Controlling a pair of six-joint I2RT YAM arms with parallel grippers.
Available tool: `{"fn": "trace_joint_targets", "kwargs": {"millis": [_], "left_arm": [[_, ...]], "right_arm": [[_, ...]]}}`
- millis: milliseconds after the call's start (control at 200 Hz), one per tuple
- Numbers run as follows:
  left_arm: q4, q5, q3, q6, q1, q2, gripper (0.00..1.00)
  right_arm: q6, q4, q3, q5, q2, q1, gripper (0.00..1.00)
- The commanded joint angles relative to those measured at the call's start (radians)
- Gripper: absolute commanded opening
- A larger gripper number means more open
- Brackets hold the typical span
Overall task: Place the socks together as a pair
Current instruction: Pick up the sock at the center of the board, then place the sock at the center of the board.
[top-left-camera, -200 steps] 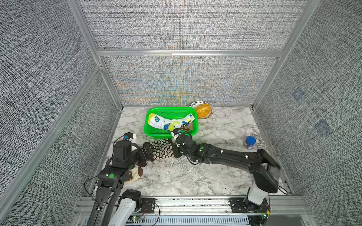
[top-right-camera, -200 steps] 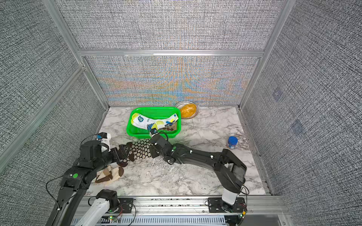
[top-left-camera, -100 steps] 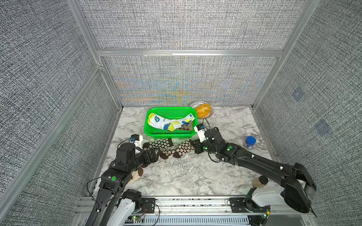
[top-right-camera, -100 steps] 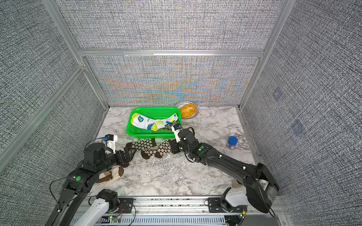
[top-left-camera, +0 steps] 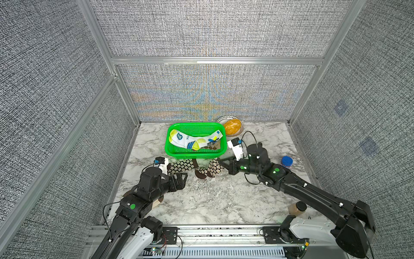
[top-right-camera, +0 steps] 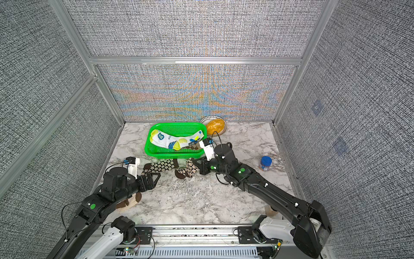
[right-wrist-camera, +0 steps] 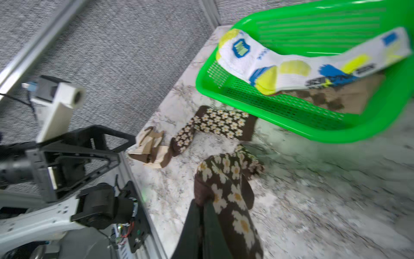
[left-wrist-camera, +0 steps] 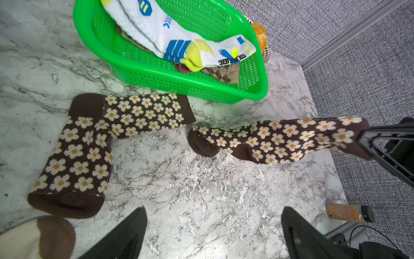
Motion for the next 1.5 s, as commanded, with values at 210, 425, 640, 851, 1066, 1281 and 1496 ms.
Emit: {"fn": "trace_joint_targets", "kwargs": {"millis": [210, 425, 640, 851, 1066, 1281, 1496], "left_arm": [[-0.092, -0.161, 0.124, 0.027, -0.001, -0.019, 0.97], [-0.088, -0.148, 0.115, 0.016, -0.001, -0.006, 0.98], [-0.017, -0.121, 0.031, -0.023, 0.0, 0.006, 0.97], [-0.009, -0.123, 0.056, -0.016, 0.0, 0.017, 0.97], [-0.048, -0.172, 0.115, 0.006, -0.001, 0.014, 0.99], [-0.092, -0.234, 0.16, 0.026, 0.0, -0.007, 0.99], [-0.096, -0.233, 0.138, 0.021, -0.001, -0.004, 0.99]], "right_arm": [[0.041, 0.096, 0.236, -0.245, 0.136, 0.081, 0.0], [0.028, 0.101, -0.021, -0.311, 0.008, 0.029, 0.0], [-0.05, 0.06, -0.274, -0.404, -0.037, -0.076, 0.0], [-0.003, 0.134, -0.093, -0.474, 0.038, -0.067, 0.0], [0.015, 0.13, 0.274, -0.541, 0.279, 0.006, 0.0], [-0.002, 0.119, 0.336, -0.563, 0.323, 0.044, 0.0], [-0.033, 0.158, -0.067, -0.593, 0.147, 0.027, 0.0]]}}
